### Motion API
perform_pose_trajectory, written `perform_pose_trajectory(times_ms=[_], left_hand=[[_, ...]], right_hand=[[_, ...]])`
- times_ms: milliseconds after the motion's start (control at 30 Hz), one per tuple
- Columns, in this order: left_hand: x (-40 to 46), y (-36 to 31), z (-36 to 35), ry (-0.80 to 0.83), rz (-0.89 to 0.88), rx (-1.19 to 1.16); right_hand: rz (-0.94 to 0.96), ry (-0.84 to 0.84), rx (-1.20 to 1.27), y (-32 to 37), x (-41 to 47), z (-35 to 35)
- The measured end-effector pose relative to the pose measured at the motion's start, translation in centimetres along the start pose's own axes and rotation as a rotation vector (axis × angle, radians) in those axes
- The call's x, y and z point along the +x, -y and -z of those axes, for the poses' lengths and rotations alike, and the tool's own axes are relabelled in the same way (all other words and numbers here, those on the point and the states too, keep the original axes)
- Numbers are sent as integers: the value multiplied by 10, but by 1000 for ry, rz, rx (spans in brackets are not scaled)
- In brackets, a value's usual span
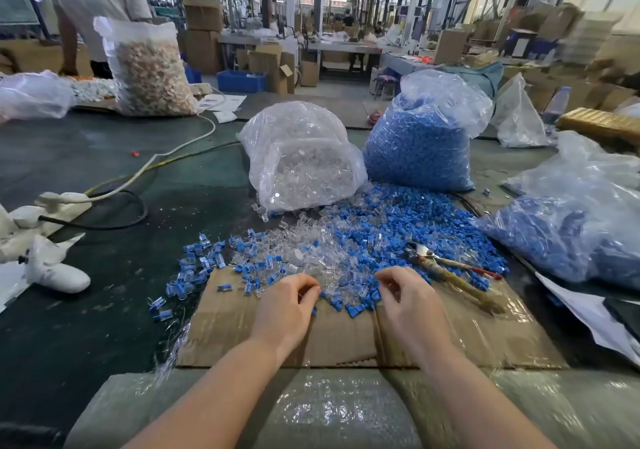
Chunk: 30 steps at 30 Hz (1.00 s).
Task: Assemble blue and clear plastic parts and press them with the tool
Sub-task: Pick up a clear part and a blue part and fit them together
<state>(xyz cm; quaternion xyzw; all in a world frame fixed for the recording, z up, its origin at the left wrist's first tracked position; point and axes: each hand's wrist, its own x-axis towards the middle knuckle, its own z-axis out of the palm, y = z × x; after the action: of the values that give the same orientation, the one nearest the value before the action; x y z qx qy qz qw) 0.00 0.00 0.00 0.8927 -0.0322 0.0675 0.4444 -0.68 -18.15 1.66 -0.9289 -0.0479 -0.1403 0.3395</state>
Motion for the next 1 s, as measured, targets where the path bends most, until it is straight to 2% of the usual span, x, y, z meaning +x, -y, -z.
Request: perform_pose_trajectory(times_ms=[100, 367, 1000], left_hand=[[7, 1, -8, -74, 2, 31], [13, 8, -33, -192, -34, 183], [18, 18, -35, -199, -112, 232]], right_hand=[[-44, -72, -79, -7, 10, -6], [-11, -71, -231, -15, 15, -28], [0, -167, -322, -17, 20, -49]])
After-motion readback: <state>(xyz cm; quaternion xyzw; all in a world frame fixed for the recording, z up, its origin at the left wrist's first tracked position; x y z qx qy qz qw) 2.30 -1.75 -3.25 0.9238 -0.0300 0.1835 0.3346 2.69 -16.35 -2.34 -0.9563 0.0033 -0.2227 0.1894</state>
